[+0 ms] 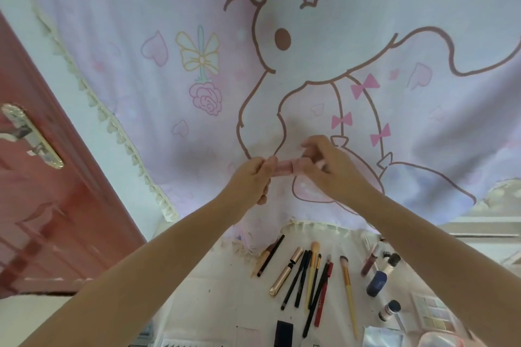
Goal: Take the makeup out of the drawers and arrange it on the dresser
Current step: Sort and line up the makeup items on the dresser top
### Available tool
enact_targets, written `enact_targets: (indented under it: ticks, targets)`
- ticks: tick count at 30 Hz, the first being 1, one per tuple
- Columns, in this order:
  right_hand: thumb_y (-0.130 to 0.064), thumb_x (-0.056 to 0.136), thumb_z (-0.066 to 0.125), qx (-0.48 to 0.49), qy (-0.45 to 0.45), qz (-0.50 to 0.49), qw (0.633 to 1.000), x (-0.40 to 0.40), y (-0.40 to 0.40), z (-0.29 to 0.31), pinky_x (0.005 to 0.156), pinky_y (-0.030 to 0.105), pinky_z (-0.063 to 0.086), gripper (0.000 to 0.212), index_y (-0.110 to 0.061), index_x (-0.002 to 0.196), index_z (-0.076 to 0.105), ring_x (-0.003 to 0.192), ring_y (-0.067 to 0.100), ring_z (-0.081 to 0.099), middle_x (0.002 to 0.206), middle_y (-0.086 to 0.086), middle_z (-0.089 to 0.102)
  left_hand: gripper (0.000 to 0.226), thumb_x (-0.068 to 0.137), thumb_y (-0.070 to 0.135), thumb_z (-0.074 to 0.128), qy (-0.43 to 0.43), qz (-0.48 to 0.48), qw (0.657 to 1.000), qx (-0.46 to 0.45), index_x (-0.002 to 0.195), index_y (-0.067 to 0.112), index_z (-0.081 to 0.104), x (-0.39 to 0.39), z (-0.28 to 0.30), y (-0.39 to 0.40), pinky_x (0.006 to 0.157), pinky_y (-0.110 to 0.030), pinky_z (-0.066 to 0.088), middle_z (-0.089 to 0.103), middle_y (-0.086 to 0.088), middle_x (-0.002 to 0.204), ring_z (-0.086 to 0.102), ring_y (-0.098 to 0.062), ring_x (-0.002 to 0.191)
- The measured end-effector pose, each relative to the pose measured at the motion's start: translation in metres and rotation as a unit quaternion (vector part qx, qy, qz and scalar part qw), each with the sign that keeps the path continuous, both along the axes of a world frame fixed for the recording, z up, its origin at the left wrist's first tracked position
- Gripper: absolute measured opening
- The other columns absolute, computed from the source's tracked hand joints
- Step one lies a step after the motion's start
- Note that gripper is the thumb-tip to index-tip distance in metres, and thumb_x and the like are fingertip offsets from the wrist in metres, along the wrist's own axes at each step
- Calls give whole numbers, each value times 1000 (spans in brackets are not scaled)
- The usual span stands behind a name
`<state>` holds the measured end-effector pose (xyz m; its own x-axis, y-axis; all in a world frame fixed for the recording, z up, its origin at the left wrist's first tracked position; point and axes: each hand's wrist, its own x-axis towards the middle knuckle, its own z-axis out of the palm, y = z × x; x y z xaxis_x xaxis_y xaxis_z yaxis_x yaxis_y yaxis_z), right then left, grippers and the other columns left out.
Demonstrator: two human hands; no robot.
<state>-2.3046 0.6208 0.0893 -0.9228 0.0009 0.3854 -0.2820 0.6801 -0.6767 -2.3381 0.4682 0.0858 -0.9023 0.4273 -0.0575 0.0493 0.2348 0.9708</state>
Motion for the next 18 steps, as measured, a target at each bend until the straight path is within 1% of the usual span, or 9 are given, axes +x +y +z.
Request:
enact_targets:
  ticks: [1,3,5,7,10,12,14,16,18]
  targets:
    - [-33,94,39,-54,-74,-14,996,-1,2,4,50,10,39,30,-9,105,51,56,0,49,72,-4,55,29,99,23,35,24,-2,1000,-13,72,19,44,-1,-1,-3,44,-15,34,38,2,56,36,-4,41]
    - [-42,96,29,-139,-211,-11,968,-2,5,7,45,18,34,46,-10,81,58,44,11,46,56,2,56,20,98,20,39,99,-3,994,-51,81,21,49,0,-4,-7,47,-14,37,45,3,56,40,-3,42]
    - [-41,97,29,-167,-252,23,953,-2,3,7,42,20,29,54,-10,59,51,35,12,37,43,3,49,9,96,20,43,167,3,984,-62,92,18,51,2,-5,-11,46,-9,38,50,6,58,45,1,40]
    - [-28,97,36,-228,-215,50,948,0,0,8,40,18,31,41,-12,63,51,37,11,38,42,-3,50,6,93,16,49,199,7,978,-59,99,19,50,3,-2,-14,47,-7,42,53,9,65,51,6,45]
    - [-7,92,47,-246,-107,74,960,2,0,10,48,16,43,21,-20,79,57,49,7,50,60,-2,56,14,90,15,55,225,16,972,-66,100,22,50,2,1,-20,54,-5,46,56,13,72,57,5,55]
    - [4,86,52,-205,-65,87,973,3,2,9,57,14,46,29,-25,84,56,54,-1,53,68,-7,58,11,90,12,54,216,15,975,-41,100,17,54,1,2,-23,52,-6,47,57,11,70,57,7,51]
    - [12,83,52,-200,-54,105,973,5,3,8,62,13,48,37,-24,85,56,60,-4,57,69,-13,62,9,91,9,53,197,7,980,-17,96,17,54,1,3,-25,49,-7,46,58,8,68,56,7,47]
    - [8,83,53,-238,-76,113,962,5,2,11,61,15,51,32,-24,90,55,63,-2,61,75,-12,64,8,91,10,53,191,10,981,-7,93,18,54,1,4,-26,49,-7,46,58,7,67,55,6,46]
    - [-14,90,47,-264,-133,94,951,6,0,18,50,19,48,11,-21,95,55,55,8,60,74,-4,64,6,91,12,53,203,15,979,-16,94,17,54,2,4,-27,50,-7,47,59,8,67,56,7,47]
